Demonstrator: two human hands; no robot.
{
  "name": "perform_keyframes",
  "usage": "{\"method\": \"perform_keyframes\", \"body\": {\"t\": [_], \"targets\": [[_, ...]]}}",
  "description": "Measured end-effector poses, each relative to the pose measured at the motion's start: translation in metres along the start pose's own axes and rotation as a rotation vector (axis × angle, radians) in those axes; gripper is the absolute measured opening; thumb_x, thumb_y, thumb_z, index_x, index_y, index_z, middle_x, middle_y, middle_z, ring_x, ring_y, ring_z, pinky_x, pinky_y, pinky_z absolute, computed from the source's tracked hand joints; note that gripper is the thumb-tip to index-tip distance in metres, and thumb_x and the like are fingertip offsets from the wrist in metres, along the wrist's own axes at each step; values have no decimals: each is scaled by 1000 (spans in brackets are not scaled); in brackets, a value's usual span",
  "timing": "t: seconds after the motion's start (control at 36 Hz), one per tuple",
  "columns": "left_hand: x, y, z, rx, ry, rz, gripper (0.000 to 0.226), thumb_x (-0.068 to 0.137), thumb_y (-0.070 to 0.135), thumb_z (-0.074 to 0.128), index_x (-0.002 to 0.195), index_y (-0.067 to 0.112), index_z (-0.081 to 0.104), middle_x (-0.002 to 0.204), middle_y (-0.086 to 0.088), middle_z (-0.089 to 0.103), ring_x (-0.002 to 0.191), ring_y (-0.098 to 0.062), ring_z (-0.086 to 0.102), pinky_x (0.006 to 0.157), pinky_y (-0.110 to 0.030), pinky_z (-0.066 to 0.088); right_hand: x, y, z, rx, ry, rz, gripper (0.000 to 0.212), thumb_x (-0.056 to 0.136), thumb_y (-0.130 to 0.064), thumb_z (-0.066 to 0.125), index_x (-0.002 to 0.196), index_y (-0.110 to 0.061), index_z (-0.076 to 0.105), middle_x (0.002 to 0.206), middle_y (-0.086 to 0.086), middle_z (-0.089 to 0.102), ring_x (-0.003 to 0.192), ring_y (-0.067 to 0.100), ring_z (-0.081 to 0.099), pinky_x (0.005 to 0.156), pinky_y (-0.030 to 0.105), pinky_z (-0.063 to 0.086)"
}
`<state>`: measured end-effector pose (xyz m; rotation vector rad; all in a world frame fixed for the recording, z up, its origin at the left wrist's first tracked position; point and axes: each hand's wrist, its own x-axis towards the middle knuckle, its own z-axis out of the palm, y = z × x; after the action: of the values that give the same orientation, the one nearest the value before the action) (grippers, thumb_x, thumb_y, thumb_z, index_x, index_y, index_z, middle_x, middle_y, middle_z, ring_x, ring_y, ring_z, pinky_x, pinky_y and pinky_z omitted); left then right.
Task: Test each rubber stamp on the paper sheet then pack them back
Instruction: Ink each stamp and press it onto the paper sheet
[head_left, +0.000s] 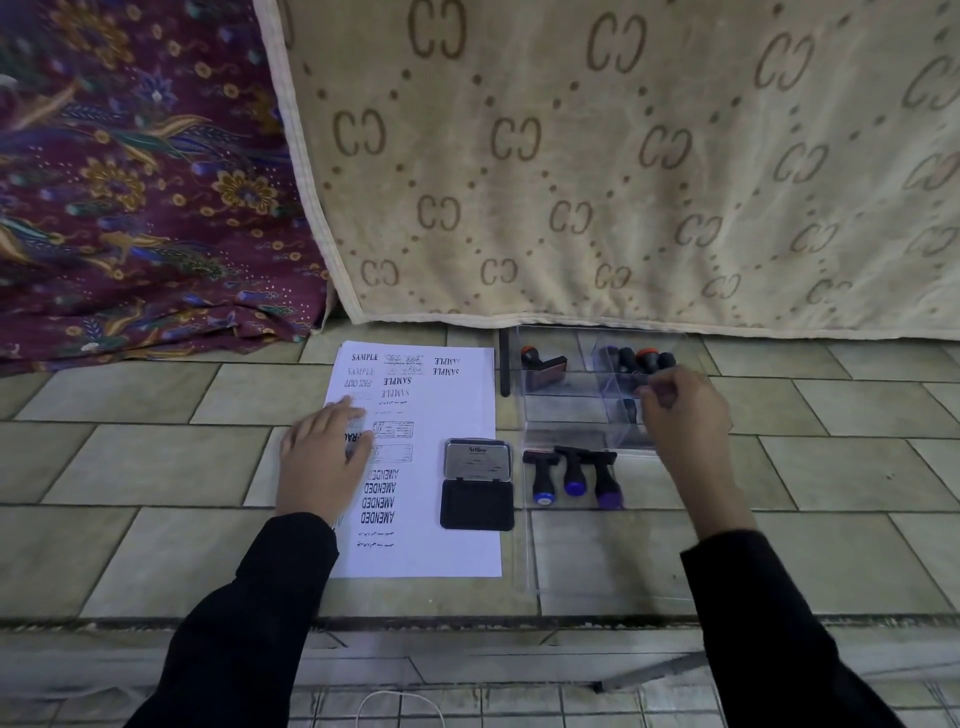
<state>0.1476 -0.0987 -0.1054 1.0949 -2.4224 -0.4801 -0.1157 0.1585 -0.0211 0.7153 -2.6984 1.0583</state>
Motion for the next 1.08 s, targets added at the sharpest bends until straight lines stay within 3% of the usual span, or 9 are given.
{"method": "perform_keyframes", "body": {"t": [0.08, 0.25, 0.58, 0.72, 0.83, 0.92, 1.0, 1.08], "targets": [[0, 0, 0, 4, -6, -3, 27, 93, 32, 53, 119, 28, 56, 141, 11, 48, 130, -16, 39, 112, -39, 21, 24, 1, 9, -122, -160, 66, 18, 84, -10, 63, 101, -4, 65, 95, 14, 68, 90, 30, 61, 68, 25, 38], [0, 0, -1, -2, -6, 1, 27, 93, 32, 52, 120, 28, 56, 141, 11, 48, 130, -16, 38, 112, -39, 21, 43, 5, 25, -447, -420, 60, 18, 86, -11, 55, 94, -1, 68, 95, 20, 66, 89, 35, 61, 66, 30, 42], [-1, 4, -3, -1, -14, -14, 28, 93, 30, 52, 121, 26, 56, 143, 10, 47, 131, -16, 37, 111, -37, 19, 56, 6, 30, -522, -533, 93, 21, 87, -16, 57, 101, -5, 67, 106, 17, 64, 101, 35, 58, 73, 30, 41], [-1, 4, -3, -9, -3, -8, 27, 93, 30, 53, 120, 26, 57, 142, 10, 48, 130, -16, 39, 110, -37, 20, 52, 5, 12, -352, -414, 74, 21, 87, -19, 63, 94, -1, 69, 90, 18, 62, 82, 29, 55, 66, 26, 35], [0, 3, -2, -5, 1, -4, 27, 93, 30, 54, 120, 26, 57, 142, 10, 48, 130, -16, 39, 110, -36, 19, 50, -3, -12, -149, -240, 86, 20, 83, -21, 68, 98, -9, 65, 88, 8, 61, 82, 23, 54, 67, 23, 34], [0, 2, -2, -3, 4, -3, 27, 93, 30, 54, 120, 26, 57, 141, 10, 49, 130, -16, 39, 111, -37, 20, 40, -17, -28, 52, -134, 85, 16, 82, -22, 68, 93, -14, 62, 84, 0, 63, 69, 13, 59, 59, 17, 42], [0, 2, -1, 1, 9, -1, 27, 93, 30, 54, 119, 26, 57, 141, 10, 49, 129, -16, 39, 110, -37, 21, 22, -36, -35, 291, -113, 43, 21, 81, -17, 70, 100, -13, 61, 80, -1, 62, 70, 17, 63, 65, 26, 54], [0, 2, -2, 4, 6, -4, 28, 93, 30, 54, 120, 26, 57, 141, 10, 49, 130, -16, 39, 110, -37, 20, -2, -55, -32, 392, -161, -64, 19, 82, -15, 71, 99, -16, 62, 82, -1, 65, 71, 16, 65, 67, 28, 55]]}}
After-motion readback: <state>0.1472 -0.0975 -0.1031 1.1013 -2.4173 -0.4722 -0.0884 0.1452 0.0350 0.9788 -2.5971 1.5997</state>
